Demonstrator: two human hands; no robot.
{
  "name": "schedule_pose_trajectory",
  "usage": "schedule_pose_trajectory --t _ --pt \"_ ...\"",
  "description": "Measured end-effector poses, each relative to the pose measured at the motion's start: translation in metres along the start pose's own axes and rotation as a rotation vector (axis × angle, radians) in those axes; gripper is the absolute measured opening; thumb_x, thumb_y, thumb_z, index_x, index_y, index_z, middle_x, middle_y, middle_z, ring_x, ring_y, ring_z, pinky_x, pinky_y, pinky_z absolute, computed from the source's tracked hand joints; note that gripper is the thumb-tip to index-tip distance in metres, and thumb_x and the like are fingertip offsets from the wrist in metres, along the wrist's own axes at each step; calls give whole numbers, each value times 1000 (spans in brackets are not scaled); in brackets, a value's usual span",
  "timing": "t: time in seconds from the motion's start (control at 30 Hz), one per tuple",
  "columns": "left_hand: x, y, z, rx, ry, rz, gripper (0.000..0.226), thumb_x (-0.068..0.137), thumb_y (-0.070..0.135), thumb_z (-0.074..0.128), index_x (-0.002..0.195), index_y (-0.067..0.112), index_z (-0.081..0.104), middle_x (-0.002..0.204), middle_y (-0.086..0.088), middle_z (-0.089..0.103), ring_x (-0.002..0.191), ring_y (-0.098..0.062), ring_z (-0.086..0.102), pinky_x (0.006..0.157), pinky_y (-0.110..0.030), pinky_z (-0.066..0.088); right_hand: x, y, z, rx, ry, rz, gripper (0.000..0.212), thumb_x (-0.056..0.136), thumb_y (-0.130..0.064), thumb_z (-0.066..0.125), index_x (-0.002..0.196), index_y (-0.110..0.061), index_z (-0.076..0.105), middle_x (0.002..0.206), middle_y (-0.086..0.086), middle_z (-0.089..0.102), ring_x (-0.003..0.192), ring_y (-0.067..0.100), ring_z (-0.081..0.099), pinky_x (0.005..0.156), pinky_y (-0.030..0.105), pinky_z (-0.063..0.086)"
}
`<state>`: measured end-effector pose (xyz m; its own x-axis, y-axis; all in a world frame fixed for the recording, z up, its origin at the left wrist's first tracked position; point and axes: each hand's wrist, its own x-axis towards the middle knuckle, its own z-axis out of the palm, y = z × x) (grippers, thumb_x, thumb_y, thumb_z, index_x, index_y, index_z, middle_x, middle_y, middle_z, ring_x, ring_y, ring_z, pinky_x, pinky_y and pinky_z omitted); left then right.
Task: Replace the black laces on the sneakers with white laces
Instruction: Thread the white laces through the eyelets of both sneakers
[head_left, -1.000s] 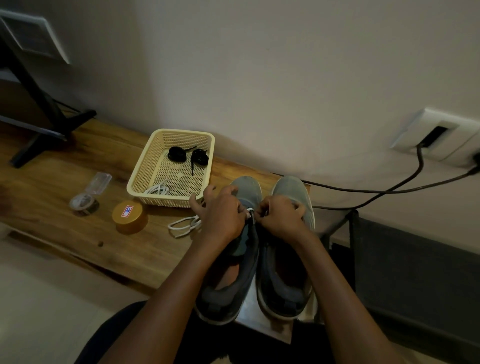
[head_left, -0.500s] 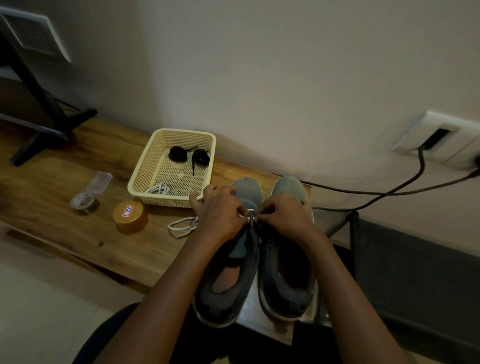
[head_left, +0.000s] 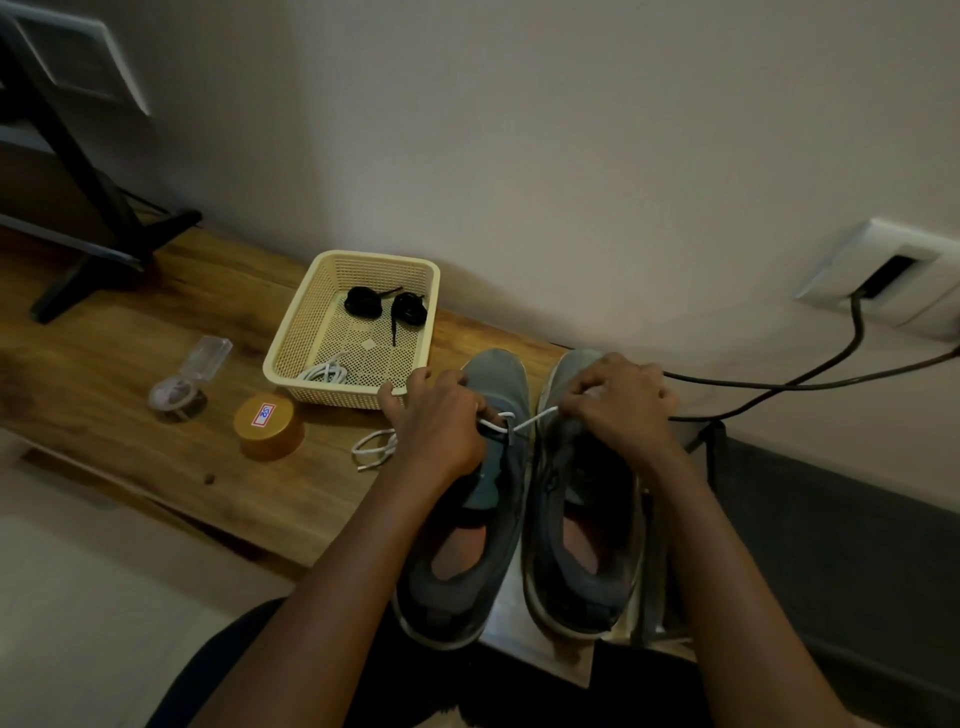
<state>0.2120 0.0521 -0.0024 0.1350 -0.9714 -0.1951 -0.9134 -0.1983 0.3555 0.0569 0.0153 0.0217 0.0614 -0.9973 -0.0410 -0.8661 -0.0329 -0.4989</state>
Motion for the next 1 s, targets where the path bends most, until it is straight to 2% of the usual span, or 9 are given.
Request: schedule_pose_trajectory --t 0.1,0.23,0.33,0.43,0.67,0.87,1.0 --pt "0 0 0 -18 5 19 29 85 20 65 106 40 67 148 9 33 141 -23 11 112 -52 1 0 7 -5 13 37 14 14 79 -25 66 68 -31 62 109 -6 53 116 28 36 95 37 23" --pt "2 1 -3 -155 58 46 14 85 36 64 99 38 67 146 11 37 139 -19 15 113 -51 2 -1 3 2 -6 24 -98 15 78 -24 69 74 -37 63 111 -12 49 118 23 32 104 42 21" --pt "4 0 -4 -212 38 106 22 86 47 60 107 41 64 148 11 33 140 -19 12 112 -52 0 -3 -2 10 -194 -19 -163 6 81 -34 66 84 -36 71 120 -14 51 121 22 30 107 47 19" --pt "4 -4 -4 -122 -87 121 40 80 59 60 118 45 58 153 7 24 143 -23 2 111 -54 -7 -5 -7 17 -305 -78 -212 12 79 -40 67 88 -35 72 126 -14 51 126 23 29 108 51 15" --pt "4 -8 -7 -67 -150 77 46 80 54 63 124 49 52 154 6 21 143 -25 4 111 -55 -5 -4 -6 17 -274 -83 -189 12 85 -37 62 91 -30 71 126 -12 52 129 24 26 111 52 8" --pt "4 -9 -7 -61 -151 81 46 80 52 64 124 47 53 154 6 21 143 -24 5 111 -56 -5 0 5 6 -169 37 -80 9 85 -29 62 87 -27 71 126 -9 53 124 25 30 107 47 16" --pt "4 -10 -6 -46 -140 90 47 80 56 62 124 46 52 154 5 22 142 -25 5 111 -56 -5 -1 2 11 -188 24 -121 9 82 -28 64 86 -32 71 126 -13 52 123 24 29 107 48 17"
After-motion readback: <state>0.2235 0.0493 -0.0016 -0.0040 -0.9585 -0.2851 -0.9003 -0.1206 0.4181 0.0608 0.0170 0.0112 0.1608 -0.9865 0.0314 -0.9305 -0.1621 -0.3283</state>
